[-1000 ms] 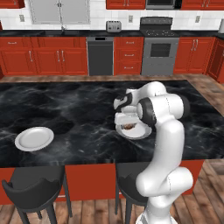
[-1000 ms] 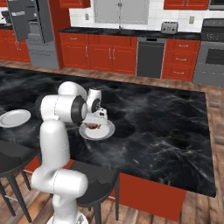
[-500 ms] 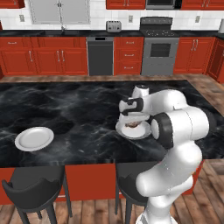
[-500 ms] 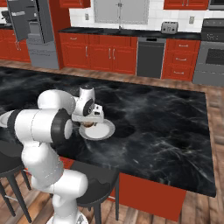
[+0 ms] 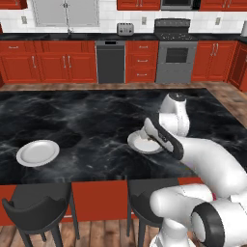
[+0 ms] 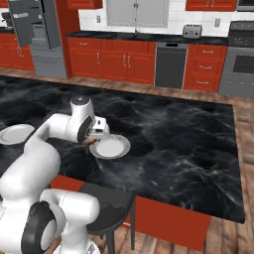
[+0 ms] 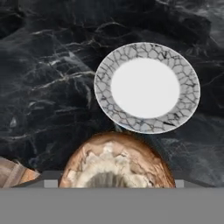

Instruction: Transport the fish and mushroom to the fridge. Place the fish on the rack containing meat and place the mushroom on the rack containing the vegetable, ensuring meats and vegetables are on different racks.

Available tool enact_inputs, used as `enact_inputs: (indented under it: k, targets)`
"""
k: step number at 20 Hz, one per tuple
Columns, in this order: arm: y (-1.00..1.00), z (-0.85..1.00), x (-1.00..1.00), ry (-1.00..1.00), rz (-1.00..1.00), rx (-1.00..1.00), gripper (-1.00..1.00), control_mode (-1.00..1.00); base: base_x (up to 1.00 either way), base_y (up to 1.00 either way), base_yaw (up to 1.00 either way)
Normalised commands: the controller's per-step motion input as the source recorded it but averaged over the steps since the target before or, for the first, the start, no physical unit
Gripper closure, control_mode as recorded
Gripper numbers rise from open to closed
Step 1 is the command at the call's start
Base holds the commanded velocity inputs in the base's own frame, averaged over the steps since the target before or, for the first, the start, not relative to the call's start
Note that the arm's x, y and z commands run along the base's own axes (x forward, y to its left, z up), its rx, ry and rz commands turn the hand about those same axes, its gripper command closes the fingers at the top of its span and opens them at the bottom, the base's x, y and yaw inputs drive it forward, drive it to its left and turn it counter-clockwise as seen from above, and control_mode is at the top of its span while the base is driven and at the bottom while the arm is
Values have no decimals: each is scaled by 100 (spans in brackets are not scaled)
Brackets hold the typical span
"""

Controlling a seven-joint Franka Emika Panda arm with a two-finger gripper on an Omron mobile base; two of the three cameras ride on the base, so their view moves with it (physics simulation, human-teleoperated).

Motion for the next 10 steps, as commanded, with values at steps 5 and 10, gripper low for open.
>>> enact_inputs:
  k: [5, 10]
  targets:
    - [-3, 100, -89, -8, 0, 0, 100, -100, 0, 0, 0]
    - [0, 86, -75, 0, 0, 0, 100, -100, 0, 0, 0]
